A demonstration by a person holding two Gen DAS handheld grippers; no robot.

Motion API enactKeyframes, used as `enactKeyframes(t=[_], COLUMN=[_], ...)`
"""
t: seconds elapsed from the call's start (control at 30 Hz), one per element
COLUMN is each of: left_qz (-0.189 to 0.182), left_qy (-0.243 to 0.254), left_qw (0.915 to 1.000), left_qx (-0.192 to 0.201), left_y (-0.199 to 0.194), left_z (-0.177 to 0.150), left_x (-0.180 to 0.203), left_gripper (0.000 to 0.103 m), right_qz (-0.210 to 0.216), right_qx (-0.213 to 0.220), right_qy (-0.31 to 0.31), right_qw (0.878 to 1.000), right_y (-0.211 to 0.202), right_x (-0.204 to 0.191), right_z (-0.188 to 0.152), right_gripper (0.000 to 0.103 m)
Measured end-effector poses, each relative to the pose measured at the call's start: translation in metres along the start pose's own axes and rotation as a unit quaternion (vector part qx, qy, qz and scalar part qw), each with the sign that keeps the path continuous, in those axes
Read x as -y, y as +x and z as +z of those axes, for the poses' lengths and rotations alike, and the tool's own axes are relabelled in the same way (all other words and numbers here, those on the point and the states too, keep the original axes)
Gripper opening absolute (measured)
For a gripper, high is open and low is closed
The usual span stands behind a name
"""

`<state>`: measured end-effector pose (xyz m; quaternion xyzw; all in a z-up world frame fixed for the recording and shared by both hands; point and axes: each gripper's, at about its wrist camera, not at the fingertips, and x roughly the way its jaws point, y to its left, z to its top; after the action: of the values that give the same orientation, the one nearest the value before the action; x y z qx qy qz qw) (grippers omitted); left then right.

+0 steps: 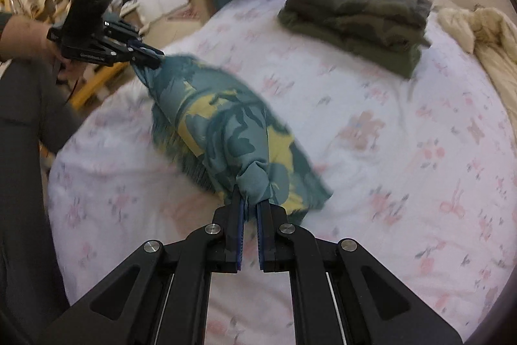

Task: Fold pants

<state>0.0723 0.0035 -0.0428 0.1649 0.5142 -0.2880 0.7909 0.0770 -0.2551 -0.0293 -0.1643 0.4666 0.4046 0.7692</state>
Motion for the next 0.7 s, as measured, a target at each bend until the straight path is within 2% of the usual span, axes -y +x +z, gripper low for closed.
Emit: enactKeyframes(t=[0.1,0.17,0.3,0.37,0.4,0.43,0.47,0.53,0.6,0.67,0.7], left_qz=[0.007,0.006,0.024,0.023,0.015,0.01,0.006,0.009,0.022,0.026,0.027], left_qy=[0.042,0.063,0.062,0.048,0.029,0.016,-0.001,-0.022,-0.049,-0.124,-0.186], left_qw=[0.9986,0.9949,0.9878,0.9878,0.9881,0.9887,0.9885,0.988,0.9916,0.9895,0.981], left_qx=[-0.033,-0.078,-0.141,-0.146,-0.15,-0.149,-0.151,-0.153,-0.118,-0.07,-0.047], left_y=[0.015,0.035,0.058,0.05,0.039,0.031,0.022,0.001,-0.024,-0.041,-0.044], left_z=[-0.013,-0.024,-0.035,-0.033,-0.031,-0.031,-0.032,-0.031,-0.024,-0.012,-0.006], left_x=[0.02,0.029,0.033,0.03,0.024,0.019,0.013,0.0,-0.015,-0.035,-0.044], left_gripper=[0.006,0.008,0.01,0.019,0.032,0.043,0.045,0.045,0.045,0.045,0.044], right_qz=[-0.002,-0.022,-0.036,-0.025,-0.019,-0.02,-0.023,-0.022,-0.047,-0.066,-0.065], right_qx=[-0.034,-0.066,-0.113,-0.127,-0.132,-0.139,-0.139,-0.134,-0.094,-0.054,-0.028], right_qy=[-0.007,-0.013,-0.005,0.018,0.028,0.039,0.049,0.084,0.115,0.163,0.203], right_qw=[0.999,0.997,0.993,0.991,0.991,0.989,0.989,0.987,0.988,0.983,0.977], right_y=[0.016,0.032,0.051,0.045,0.042,0.035,0.027,0.008,-0.018,-0.034,-0.039], right_x=[-0.006,-0.007,-0.005,-0.002,0.001,0.004,0.008,0.019,0.026,0.033,0.036], right_z=[-0.011,-0.018,-0.021,-0.022,-0.023,-0.025,-0.027,-0.028,-0.02,-0.006,0.004], right_gripper=[0.006,0.006,0.008,0.013,0.015,0.02,0.022,0.023,0.023,0.023,0.023])
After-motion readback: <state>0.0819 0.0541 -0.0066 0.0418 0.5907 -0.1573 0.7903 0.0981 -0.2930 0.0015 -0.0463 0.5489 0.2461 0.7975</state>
